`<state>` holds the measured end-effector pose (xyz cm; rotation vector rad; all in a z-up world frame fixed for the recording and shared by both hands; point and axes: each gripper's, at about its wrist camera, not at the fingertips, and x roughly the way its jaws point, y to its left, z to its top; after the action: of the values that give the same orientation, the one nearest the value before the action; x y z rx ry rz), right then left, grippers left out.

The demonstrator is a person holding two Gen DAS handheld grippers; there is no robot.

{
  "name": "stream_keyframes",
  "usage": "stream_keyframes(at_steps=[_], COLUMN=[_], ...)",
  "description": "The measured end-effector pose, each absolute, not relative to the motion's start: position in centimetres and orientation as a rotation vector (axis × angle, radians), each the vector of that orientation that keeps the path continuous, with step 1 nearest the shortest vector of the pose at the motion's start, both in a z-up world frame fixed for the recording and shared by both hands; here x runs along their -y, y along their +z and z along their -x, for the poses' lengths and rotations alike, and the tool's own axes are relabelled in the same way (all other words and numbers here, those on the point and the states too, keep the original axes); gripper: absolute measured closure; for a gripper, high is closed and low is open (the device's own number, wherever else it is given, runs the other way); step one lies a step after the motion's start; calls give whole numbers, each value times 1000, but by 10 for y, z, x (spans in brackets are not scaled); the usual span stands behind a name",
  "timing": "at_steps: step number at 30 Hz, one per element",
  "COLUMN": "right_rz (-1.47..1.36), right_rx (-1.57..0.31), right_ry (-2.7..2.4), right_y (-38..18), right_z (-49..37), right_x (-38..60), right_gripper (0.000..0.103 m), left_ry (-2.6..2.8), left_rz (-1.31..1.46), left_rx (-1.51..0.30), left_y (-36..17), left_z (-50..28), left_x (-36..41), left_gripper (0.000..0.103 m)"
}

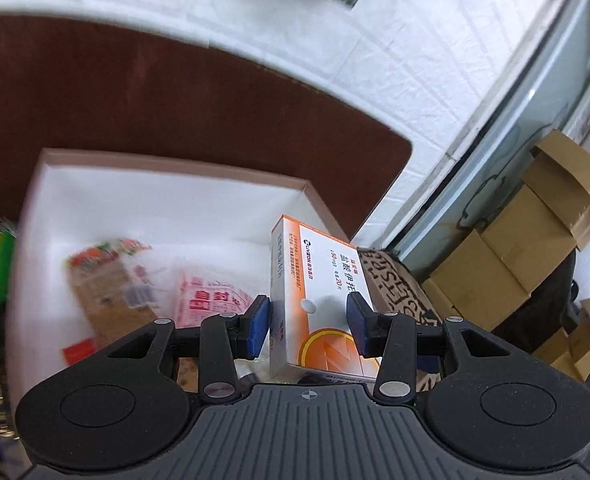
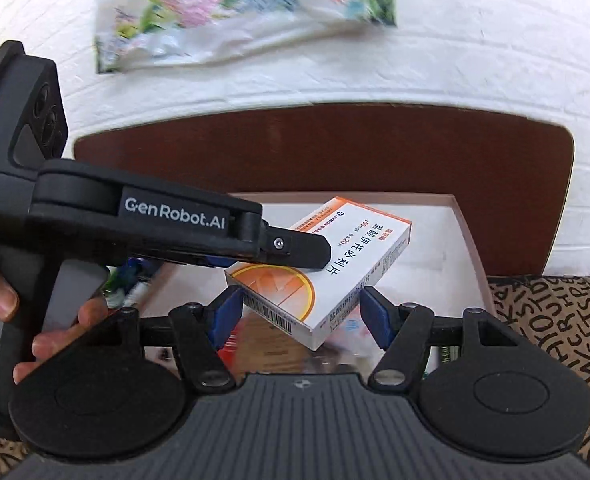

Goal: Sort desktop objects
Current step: 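Carry the medicine box over the brown box and release it inside, then withdraw the left tool from the box toward the clear adhesive hook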

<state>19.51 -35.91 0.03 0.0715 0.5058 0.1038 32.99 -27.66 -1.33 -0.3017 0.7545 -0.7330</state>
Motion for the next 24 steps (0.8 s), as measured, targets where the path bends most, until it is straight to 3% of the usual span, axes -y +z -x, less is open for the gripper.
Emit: stream_keyframes(at_steps=[5,8,9,11,14,24], right_rz=[-44,-47,-49,-36,-23,-22], right_rx=[-546,-574,-582,-592,-569,-567], right_ry=[113,109,104,57,-29,24], right_y=[-14,-21,-24,-29,-31,-29], right_z=[-218,-232,-236,-243,-241,-219], right_x=[380,391,394,396,396,372], right_gripper=[37,37,37,30,4,0], left_ry=[-729,-715,-704,-664,-642,-622], left_rz=[326,312,299,290,313,145], left_rx=[-775,-797,-812,-847,-795,-682], left_y=[-29,-37,-40,-44,-42,-23], left_z=[-355,-366,-369,-372,-363,-306], left_x=[291,300,304,304,290,278], left_gripper=[56,46,41,2,0,0])
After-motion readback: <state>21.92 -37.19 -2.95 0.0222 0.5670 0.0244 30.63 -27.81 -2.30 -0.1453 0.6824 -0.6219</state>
